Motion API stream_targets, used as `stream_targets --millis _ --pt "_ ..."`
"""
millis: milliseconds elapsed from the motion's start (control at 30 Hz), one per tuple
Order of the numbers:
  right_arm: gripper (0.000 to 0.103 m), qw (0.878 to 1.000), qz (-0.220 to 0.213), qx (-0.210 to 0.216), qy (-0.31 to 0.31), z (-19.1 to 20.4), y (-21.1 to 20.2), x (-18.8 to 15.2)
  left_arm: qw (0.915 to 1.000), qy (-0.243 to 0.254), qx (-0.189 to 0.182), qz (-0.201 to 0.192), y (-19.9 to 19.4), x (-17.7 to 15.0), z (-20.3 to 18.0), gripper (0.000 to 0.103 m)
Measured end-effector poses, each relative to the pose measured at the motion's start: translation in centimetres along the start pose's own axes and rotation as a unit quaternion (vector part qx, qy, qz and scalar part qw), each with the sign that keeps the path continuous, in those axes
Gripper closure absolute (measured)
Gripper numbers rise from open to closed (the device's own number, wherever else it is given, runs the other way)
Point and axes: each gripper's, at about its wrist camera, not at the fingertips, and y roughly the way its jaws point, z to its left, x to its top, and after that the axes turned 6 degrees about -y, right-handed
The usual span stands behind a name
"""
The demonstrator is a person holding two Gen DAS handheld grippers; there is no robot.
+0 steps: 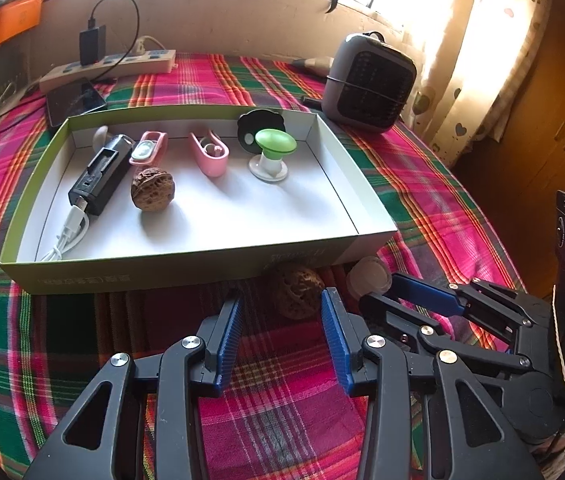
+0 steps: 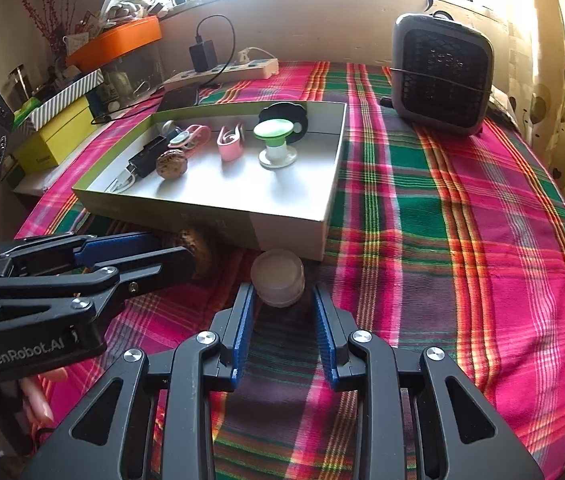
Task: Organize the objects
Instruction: 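Move left tool open around the second walnut while right tool moves around the white round cup, then close left tool on the walnut while right tool closes on the white cup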
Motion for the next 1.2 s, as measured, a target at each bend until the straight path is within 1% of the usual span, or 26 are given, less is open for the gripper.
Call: stream_targets --millis 367,533,667,733,867,900,967,1033,1100,1200 --pt "0.072 1.0 0.001 0.004 -0.001 -0.4 0.0 -0.1 0.9999 -0.009 0.013 0.006 1.0 0.4 -0.8 0.065" --pt "0.072 1.0 0.001 0.004 -0.004 -0.4 0.0 0.0 0.9998 -0.016 0.012 0.007 1.1 0.5 -0.7 0.065" --pt "0.072 1.0 0.002 0.003 -0.005 -0.4 0.1 0.0 0.9998 -0.011 0.015 0.007 1.1 0.5 -0.7 0.065" --pt "0.072 1.0 0.002 0.001 -0.006 -0.3 0.2 0.1 0.9998 -0.01 0.016 0.006 1.1 0.4 -0.7 0.066" --pt "0.072 1.0 0.004 -0.006 -0.008 -0.2 0.3 0.2 0.9997 -0.013 0.018 0.004 1.0 0.4 -0.4 0.072" --pt "0.071 1.0 0.004 -0.007 -0.008 -0.2 0.4 0.3 0.9998 -0.015 0.016 0.004 1.0 0.4 -0.3 0.072" --pt "0.066 1.0 0.005 -0.006 -0.011 0.0 0.5 0.4 0.9998 -0.017 0.014 0.004 0.9 0.3 -0.2 0.072" --pt "0.057 1.0 0.005 -0.003 -0.016 0.3 0.6 0.5 0.9998 -0.015 0.014 0.002 0.8 0.2 -0.1 0.072" --pt "0.054 1.0 0.007 -0.006 -0.019 0.6 0.7 0.6 0.9998 -0.015 0.012 0.002 0.7 0.0 0.0 0.072" --pt "0.054 0.999 0.01 -0.02 -0.023 0.9 0.9 0.8 0.9997 -0.021 0.009 0.003 0.4 -0.1 0.4 0.072"
